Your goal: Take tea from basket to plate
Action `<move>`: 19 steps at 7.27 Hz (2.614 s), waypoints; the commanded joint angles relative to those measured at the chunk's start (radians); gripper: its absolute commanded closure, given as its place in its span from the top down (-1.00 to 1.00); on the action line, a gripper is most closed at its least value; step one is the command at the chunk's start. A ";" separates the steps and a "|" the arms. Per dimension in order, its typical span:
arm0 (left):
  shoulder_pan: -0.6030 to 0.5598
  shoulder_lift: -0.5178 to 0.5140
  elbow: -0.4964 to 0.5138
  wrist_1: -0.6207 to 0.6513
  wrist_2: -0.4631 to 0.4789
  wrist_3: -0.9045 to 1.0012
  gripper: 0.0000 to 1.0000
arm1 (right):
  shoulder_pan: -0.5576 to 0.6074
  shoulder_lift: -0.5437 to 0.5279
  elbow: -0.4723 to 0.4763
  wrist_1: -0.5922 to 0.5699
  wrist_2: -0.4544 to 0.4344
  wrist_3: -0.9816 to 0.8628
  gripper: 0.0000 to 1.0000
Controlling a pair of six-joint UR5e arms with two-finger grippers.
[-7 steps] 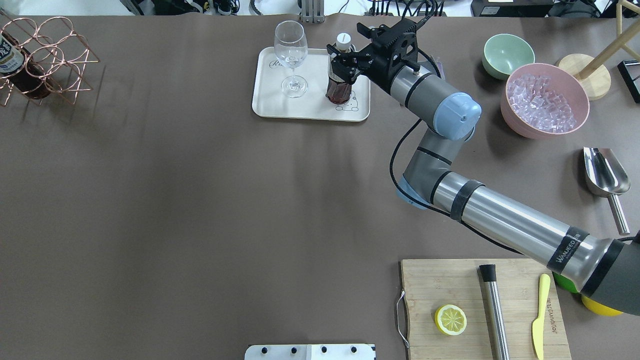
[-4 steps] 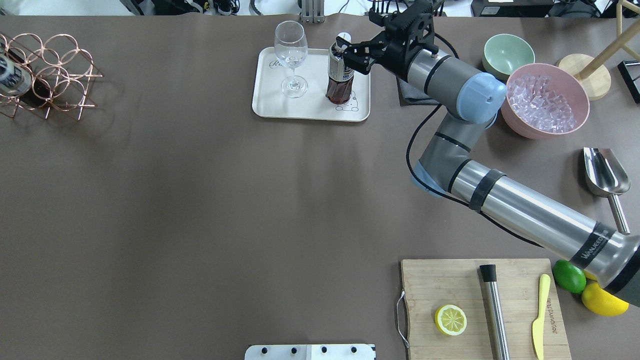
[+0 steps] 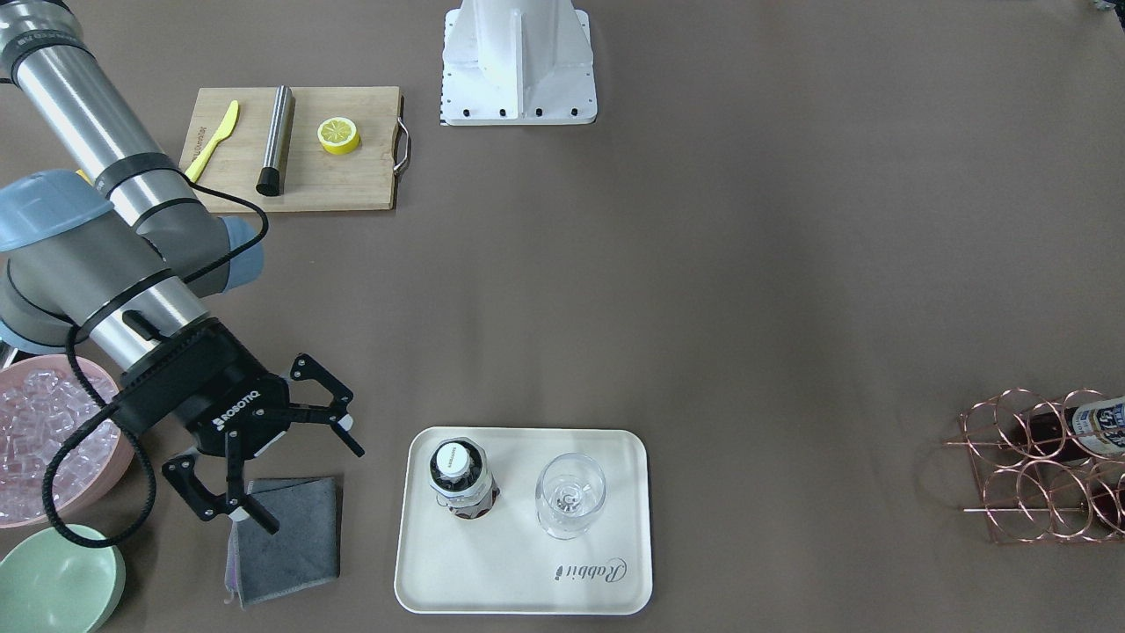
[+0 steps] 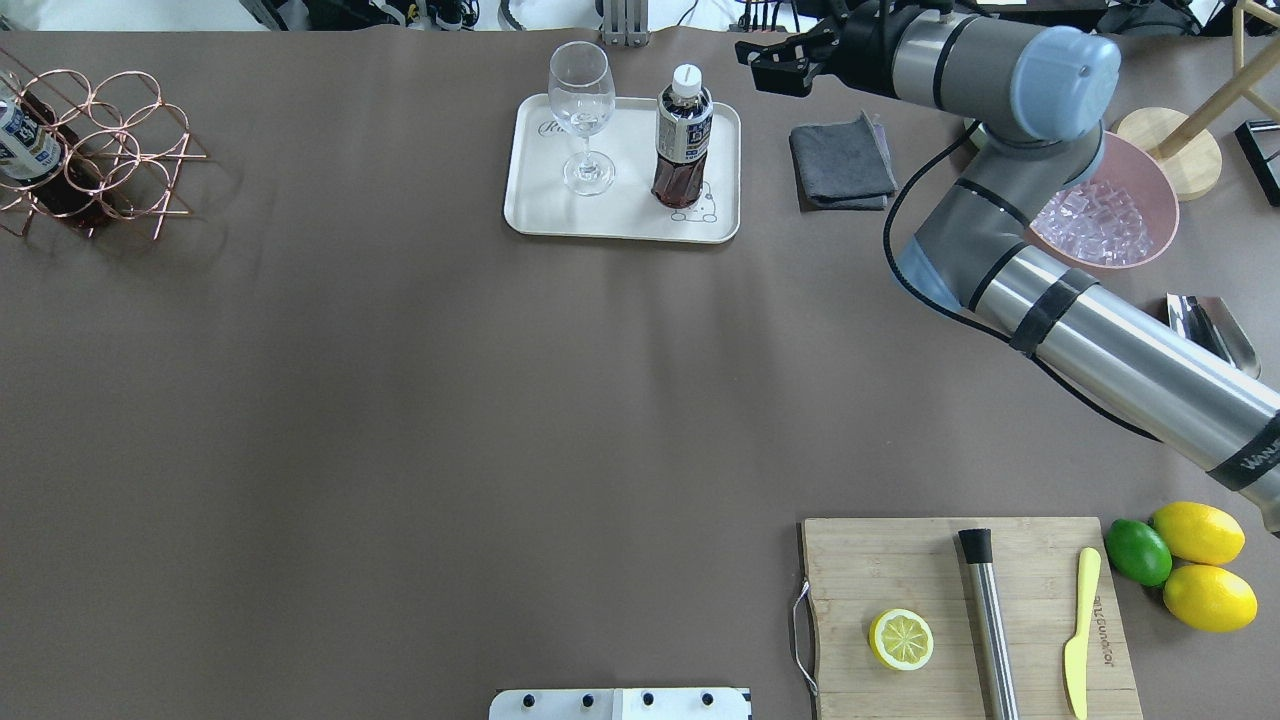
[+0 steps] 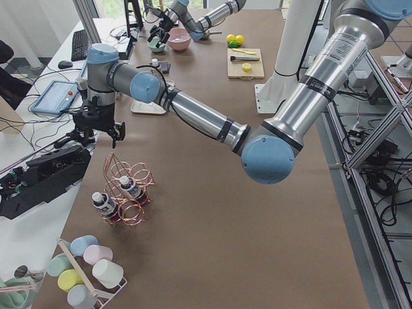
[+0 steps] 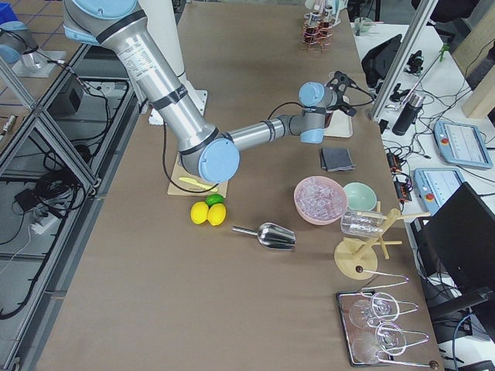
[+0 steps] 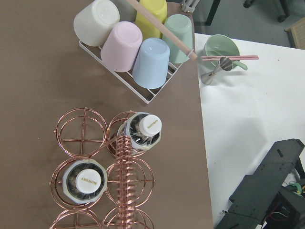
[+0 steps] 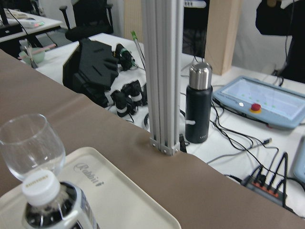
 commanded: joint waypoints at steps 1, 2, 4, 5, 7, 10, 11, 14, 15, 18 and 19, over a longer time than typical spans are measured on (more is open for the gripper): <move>0.005 0.166 -0.240 0.052 -0.084 0.293 0.96 | 0.083 -0.110 0.132 -0.293 0.188 0.030 1.00; 0.003 0.240 -0.294 0.051 -0.087 0.426 0.96 | 0.084 -0.184 0.195 -0.359 0.218 0.097 1.00; -0.006 0.367 -0.356 0.049 -0.156 0.669 0.94 | 0.109 -0.319 0.318 -0.468 0.363 0.345 1.00; -0.009 0.409 -0.354 0.051 -0.155 0.750 0.88 | 0.160 -0.384 0.390 -0.581 0.419 0.370 1.00; -0.093 0.519 -0.348 0.048 -0.179 1.118 0.76 | 0.209 -0.577 0.622 -0.858 0.442 0.371 1.00; -0.223 0.636 -0.344 0.052 -0.242 1.729 0.93 | 0.287 -0.798 0.614 -0.905 0.487 0.325 1.00; -0.216 0.633 -0.322 0.045 -0.244 1.753 0.93 | 0.353 -0.852 0.584 -0.905 0.487 0.191 1.00; -0.125 0.609 -0.259 0.052 -0.262 1.751 0.93 | 0.488 -0.921 0.478 -0.917 0.481 -0.173 1.00; -0.103 0.612 -0.237 0.052 -0.291 1.745 0.94 | 0.499 -0.920 0.479 -0.949 0.465 -0.213 1.00; -0.089 0.661 -0.230 0.031 -0.383 1.756 0.95 | 0.563 -0.908 0.487 -1.080 0.427 -0.558 1.00; -0.094 0.670 -0.221 0.016 -0.385 1.756 0.95 | 0.556 -0.807 0.493 -1.236 0.433 -0.565 1.00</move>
